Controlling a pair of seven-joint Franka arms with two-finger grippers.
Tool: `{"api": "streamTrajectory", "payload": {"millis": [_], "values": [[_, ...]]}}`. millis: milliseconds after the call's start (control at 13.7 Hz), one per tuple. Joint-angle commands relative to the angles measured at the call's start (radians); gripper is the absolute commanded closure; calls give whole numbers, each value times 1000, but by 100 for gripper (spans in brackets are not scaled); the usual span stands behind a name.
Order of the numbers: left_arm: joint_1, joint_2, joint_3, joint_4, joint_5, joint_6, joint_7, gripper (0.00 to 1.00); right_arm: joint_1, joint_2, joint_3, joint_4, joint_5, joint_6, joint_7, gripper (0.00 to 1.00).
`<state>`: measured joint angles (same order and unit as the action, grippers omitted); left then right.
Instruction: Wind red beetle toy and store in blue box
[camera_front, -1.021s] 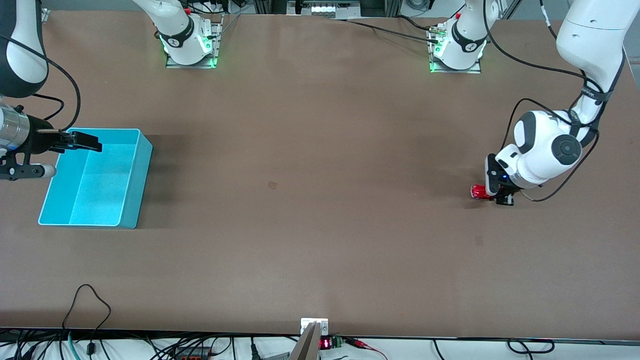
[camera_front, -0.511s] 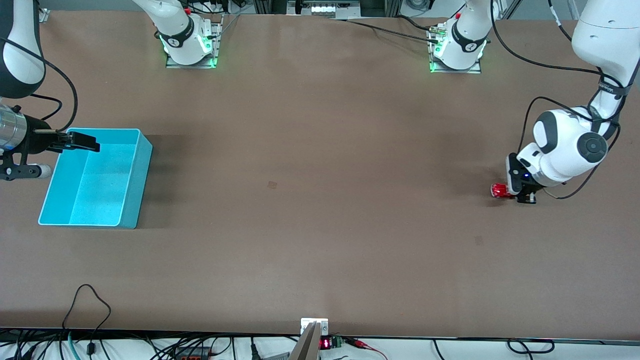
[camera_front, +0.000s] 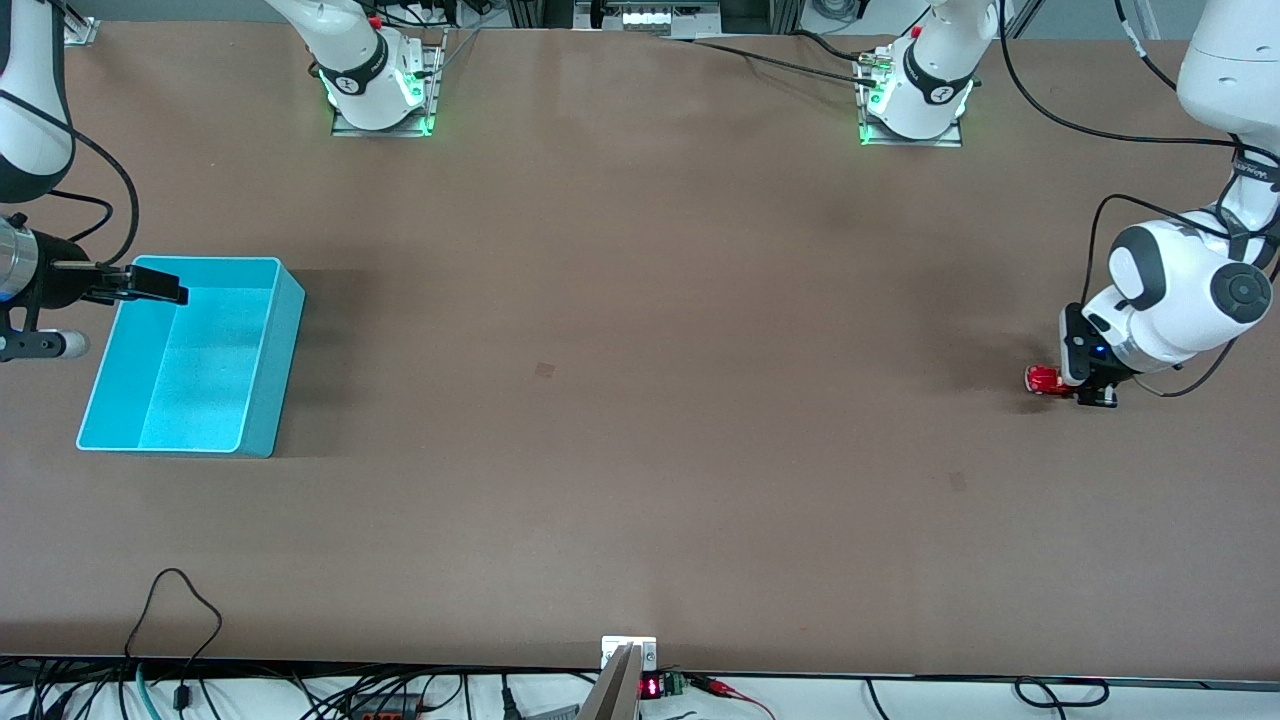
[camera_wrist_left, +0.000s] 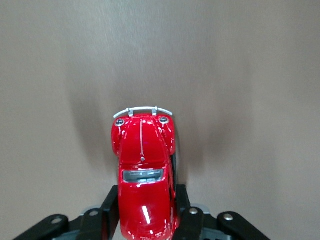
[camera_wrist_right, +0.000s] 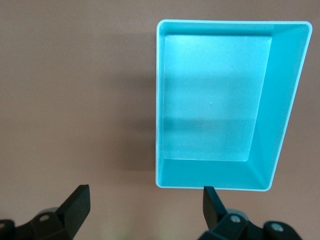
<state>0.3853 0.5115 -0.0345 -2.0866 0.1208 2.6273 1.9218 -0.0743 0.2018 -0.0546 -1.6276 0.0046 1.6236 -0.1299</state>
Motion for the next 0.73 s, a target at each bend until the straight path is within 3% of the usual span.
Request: {"api": "streamTrajectory", "payload": {"millis": [0,146,438,657], "values": [[15,21,10,23,14,-18,32,0,-7,1,4,6,5,1,-16,0],[6,-57,-7,42,14,-123,29,0,-7,1,4,6,5,1,-16,0],[1,-189,-106,138,-1,-419,25,0,-7,2,4,6,5,1,-16,0],[-77,-231,-116,189,-51,-478,22,0,-7,2,4,6,5,1,-16,0]]}}
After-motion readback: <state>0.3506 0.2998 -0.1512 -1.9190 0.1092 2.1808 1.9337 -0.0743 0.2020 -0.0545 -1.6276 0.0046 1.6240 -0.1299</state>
